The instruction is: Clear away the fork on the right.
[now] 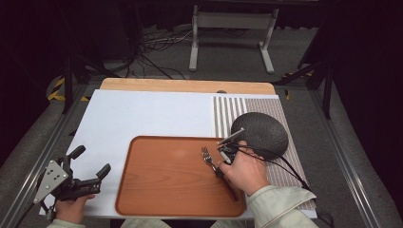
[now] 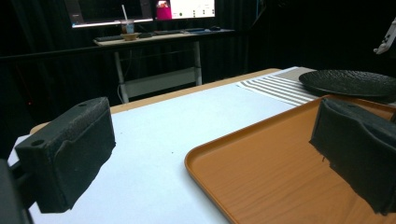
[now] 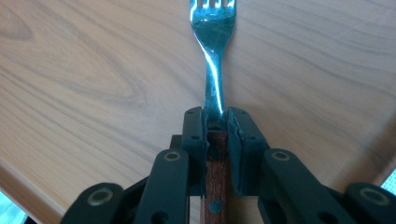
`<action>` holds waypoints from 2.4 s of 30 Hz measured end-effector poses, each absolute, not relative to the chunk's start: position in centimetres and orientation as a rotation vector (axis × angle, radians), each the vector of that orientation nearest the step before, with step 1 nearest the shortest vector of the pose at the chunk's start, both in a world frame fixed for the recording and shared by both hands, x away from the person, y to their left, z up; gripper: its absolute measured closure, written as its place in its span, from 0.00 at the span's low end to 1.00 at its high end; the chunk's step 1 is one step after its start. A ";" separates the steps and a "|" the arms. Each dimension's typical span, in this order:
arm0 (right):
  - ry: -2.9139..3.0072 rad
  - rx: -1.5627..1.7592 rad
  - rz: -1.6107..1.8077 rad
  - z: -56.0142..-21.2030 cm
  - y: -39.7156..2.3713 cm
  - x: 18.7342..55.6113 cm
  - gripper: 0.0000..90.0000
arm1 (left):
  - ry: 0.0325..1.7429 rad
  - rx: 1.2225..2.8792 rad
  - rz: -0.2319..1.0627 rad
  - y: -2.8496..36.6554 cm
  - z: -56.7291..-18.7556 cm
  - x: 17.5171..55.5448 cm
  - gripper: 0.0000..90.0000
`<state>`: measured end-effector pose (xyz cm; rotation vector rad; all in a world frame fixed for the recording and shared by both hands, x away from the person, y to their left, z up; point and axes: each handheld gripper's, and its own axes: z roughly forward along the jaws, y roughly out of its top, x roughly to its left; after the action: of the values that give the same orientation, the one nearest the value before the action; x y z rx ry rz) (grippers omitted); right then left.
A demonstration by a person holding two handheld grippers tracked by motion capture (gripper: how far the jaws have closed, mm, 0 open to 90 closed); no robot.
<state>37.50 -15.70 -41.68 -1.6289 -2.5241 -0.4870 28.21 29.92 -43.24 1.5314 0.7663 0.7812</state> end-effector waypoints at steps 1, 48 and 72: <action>-2.530 -1.620 -0.488 -41.7 -15.7 37.5 0.86 | 0.766 1.531 0.782 29.9 -43.2 28.2 0.01; -2.959 -0.898 -1.031 -42.2 -13.4 39.3 1.00 | 0.762 1.532 0.779 29.9 -43.3 28.2 0.01; -3.005 -0.851 -0.937 -43.8 -13.1 40.0 1.00 | 0.764 1.530 0.777 30.0 -43.2 28.2 0.01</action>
<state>40.01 -13.10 -43.76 -0.8510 -3.0047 -0.9368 28.22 29.96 -43.25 1.5298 0.7638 0.7774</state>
